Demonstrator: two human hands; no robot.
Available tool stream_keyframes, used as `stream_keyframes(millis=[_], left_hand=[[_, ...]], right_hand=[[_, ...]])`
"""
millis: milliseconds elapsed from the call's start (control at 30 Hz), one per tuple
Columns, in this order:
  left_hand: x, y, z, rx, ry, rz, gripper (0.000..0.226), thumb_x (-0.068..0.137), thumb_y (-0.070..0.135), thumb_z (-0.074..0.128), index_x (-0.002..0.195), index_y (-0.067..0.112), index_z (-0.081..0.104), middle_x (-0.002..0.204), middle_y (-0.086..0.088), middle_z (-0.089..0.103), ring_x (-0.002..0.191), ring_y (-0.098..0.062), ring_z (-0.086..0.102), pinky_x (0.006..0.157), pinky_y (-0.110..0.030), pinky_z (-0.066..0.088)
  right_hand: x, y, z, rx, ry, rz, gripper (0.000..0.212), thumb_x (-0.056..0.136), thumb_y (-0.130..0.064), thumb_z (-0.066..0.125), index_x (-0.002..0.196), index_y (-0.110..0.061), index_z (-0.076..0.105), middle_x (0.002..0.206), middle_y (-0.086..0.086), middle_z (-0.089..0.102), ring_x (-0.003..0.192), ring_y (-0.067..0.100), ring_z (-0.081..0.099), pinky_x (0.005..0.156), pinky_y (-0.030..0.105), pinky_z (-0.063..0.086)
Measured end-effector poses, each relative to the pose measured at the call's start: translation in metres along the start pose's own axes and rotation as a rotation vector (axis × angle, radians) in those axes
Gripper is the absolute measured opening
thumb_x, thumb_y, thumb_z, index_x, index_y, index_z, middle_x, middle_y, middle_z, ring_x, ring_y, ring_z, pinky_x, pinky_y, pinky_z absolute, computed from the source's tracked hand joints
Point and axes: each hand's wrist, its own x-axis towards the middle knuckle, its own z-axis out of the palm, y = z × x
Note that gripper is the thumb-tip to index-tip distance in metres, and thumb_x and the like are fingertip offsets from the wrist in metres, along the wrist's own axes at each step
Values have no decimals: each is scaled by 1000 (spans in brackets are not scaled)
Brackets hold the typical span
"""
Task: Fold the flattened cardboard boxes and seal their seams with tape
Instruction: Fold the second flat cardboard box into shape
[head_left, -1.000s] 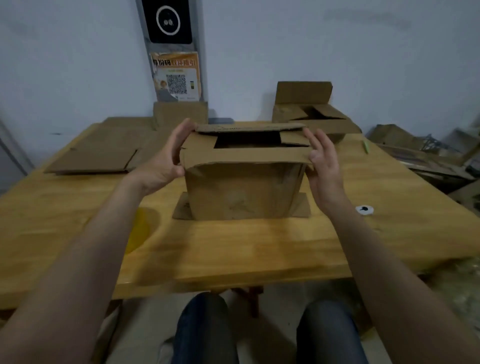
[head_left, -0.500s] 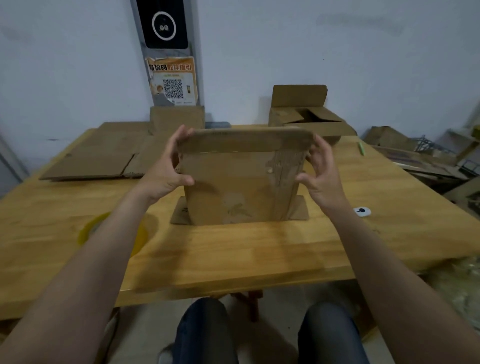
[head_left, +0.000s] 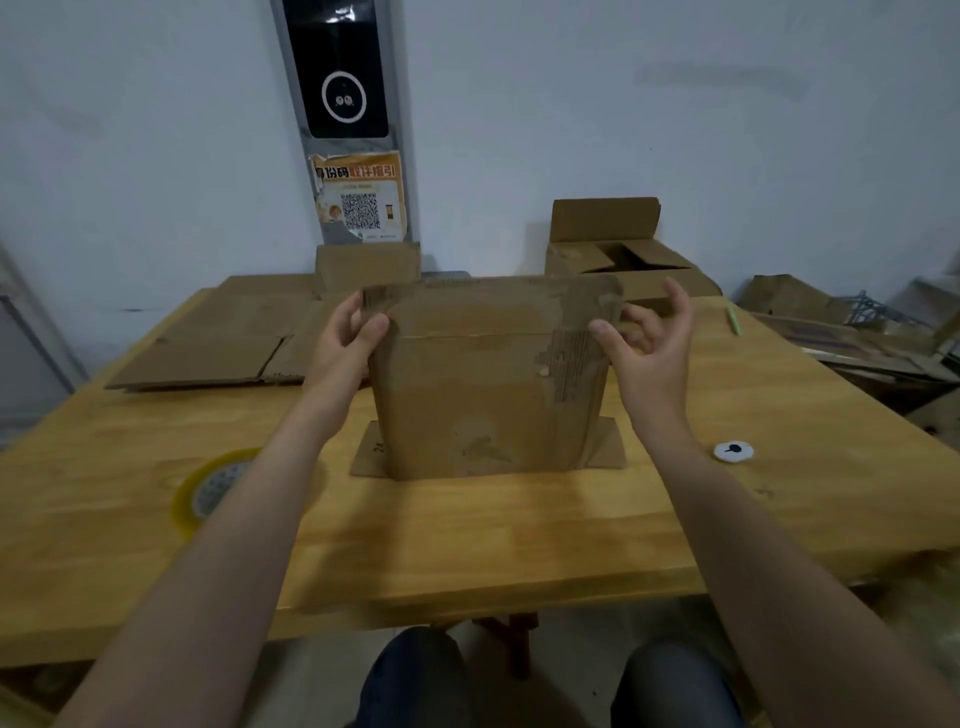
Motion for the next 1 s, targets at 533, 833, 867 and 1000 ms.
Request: stream_keyframes(millis=[533,833,867,1000], left_hand=[[5,18,17,36,161,-20,84,88,38,79,155,41,28,147,14,49,129,-11,47,107,-41,43],[-14,30,30,51,237,-88,70,82,42,83,144,34,52,127,8,59,114,-13,57,93,-35,49],[-17,31,32,71,239,-77,68,82,42,84,142,34,54,126,9,58,110,-10,57,92,-34,49],[-23,35,37,119,224,-38,52,88,38,79,136,36,60,121,14,58,103,0,55,84,-29,48]], right_hand=[[33,-27,20,-437,-189,-7,24,100,-20,57,123,-27,62,136,-5,50,124,8,47,101,23,41],[22,-37,4,-440,-168,-20,21,99,-22,59,115,-28,71,120,-14,58,112,1,50,83,10,40],[22,-39,1,-448,-160,-23,20,98,-22,60,112,-29,72,117,-15,58,110,1,50,80,10,39],[21,-47,-11,-512,-136,-40,12,96,-24,65,102,-31,73,111,-14,57,104,2,51,73,9,35]])
